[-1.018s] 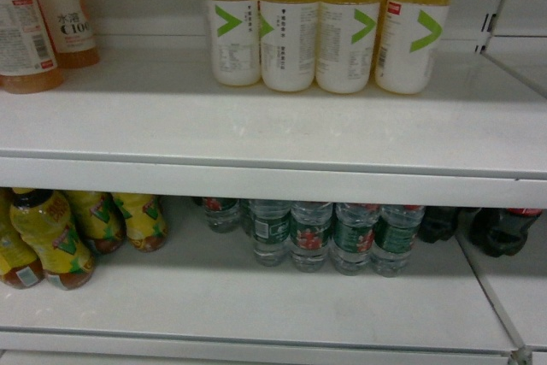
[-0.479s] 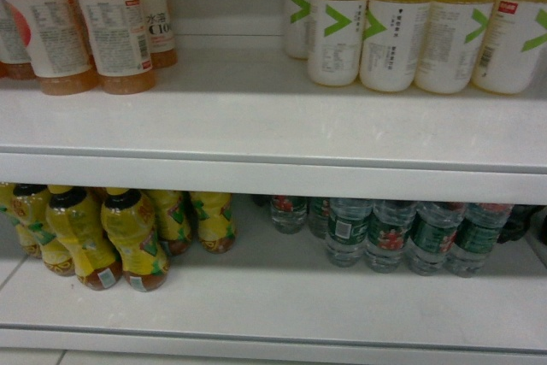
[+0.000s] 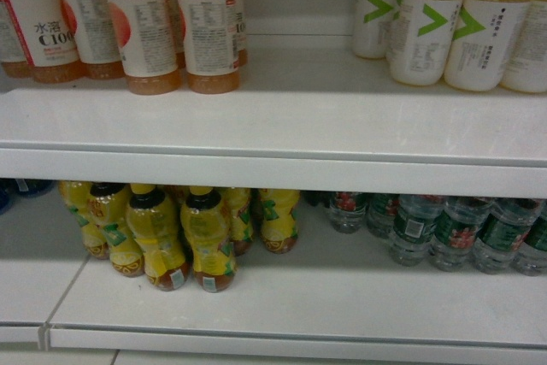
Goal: Move water from second to third shelf
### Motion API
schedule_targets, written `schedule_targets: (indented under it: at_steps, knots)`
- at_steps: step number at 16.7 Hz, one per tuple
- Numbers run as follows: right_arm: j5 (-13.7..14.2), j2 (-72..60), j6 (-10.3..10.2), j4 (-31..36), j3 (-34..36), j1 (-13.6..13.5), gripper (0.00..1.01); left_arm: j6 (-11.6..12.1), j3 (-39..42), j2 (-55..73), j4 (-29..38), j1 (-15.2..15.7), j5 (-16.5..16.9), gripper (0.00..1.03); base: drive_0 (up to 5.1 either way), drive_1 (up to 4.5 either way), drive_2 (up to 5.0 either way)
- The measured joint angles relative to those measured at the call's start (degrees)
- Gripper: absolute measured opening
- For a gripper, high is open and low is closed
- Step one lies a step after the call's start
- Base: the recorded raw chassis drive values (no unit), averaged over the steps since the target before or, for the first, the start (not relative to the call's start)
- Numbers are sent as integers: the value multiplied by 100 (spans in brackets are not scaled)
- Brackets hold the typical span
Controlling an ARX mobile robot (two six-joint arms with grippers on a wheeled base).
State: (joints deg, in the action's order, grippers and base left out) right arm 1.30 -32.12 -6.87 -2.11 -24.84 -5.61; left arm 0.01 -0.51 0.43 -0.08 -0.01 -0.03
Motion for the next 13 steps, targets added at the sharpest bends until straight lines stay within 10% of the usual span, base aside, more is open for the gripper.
schedule_targets:
  at_steps: [13]
  knots:
    - [-2, 2, 0, 2, 2, 0, 42, 0, 0, 0, -4, 0, 0, 98, 0, 0, 0]
